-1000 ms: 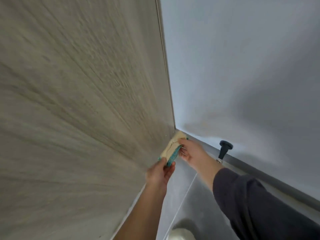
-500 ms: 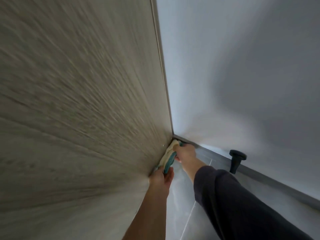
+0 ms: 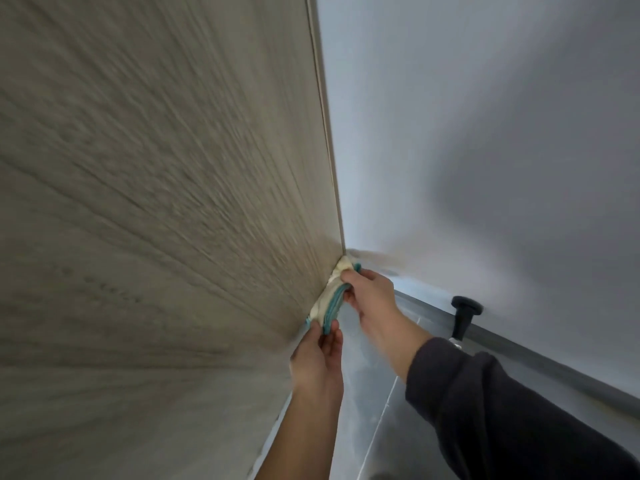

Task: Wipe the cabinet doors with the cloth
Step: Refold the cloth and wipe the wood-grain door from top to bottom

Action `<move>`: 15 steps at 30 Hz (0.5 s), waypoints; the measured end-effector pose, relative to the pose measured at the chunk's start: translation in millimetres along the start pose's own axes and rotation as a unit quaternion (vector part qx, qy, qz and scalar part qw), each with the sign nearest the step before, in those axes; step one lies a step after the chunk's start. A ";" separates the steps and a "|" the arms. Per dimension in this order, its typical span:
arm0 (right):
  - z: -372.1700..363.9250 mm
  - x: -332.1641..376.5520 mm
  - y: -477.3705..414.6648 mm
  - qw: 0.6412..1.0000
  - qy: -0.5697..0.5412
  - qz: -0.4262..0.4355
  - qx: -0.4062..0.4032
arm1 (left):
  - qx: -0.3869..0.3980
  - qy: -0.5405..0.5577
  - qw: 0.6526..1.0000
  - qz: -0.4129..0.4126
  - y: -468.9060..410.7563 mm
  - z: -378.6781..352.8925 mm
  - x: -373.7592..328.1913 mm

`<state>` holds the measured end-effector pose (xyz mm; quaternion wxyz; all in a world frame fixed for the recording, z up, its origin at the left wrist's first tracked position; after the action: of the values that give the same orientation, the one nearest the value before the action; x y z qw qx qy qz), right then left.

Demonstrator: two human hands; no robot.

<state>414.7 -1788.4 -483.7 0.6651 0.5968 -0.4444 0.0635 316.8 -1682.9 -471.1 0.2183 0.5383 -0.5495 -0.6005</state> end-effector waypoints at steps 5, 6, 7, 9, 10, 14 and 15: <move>-10.2 44.9 42.5 0.998 -0.013 0.049 0.035 | 0.035 0.044 0.998 -0.027 42.6 -12.5 -20.3; -12.6 56.7 53.8 0.997 -0.018 0.063 0.050 | 0.049 0.052 0.997 -0.040 56.2 -14.9 -27.3; -15.0 67.6 65.4 0.995 -0.022 0.077 0.062 | 0.059 0.058 0.995 -0.057 69.4 -16.8 -34.1; -20.3 89.1 91.0 0.990 -0.032 0.103 0.086 | 0.077 0.070 0.990 -0.094 95.7 -19.8 -47.4; -23.2 99.6 105.2 0.988 -0.037 0.115 0.101 | 0.086 0.077 0.987 -0.111 108.9 -21.8 -54.5; -38.3 148.4 174.6 0.962 -0.076 0.184 0.189 | 0.132 0.093 0.968 -0.191 171.9 -24.8 -90.3; -42.8 159.5 195.0 0.949 -0.092 0.200 0.225 | 0.142 0.097 0.961 -0.217 189.5 -23.2 -100.4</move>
<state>412.1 -1768.6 -228.9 0.4437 0.6333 -0.5876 0.2383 307.6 -1664.1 -256.4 0.0564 0.7258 -0.4749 -0.4944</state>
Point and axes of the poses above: each hand's wrist, its own y-axis away from the middle knuckle, its own z-axis out of the back of the hand, x = y × z, the point moved 8 cm from there along -y, towards the middle knuckle, and after that the axes turned 10 degrees about -x, right-handed, at the moved point
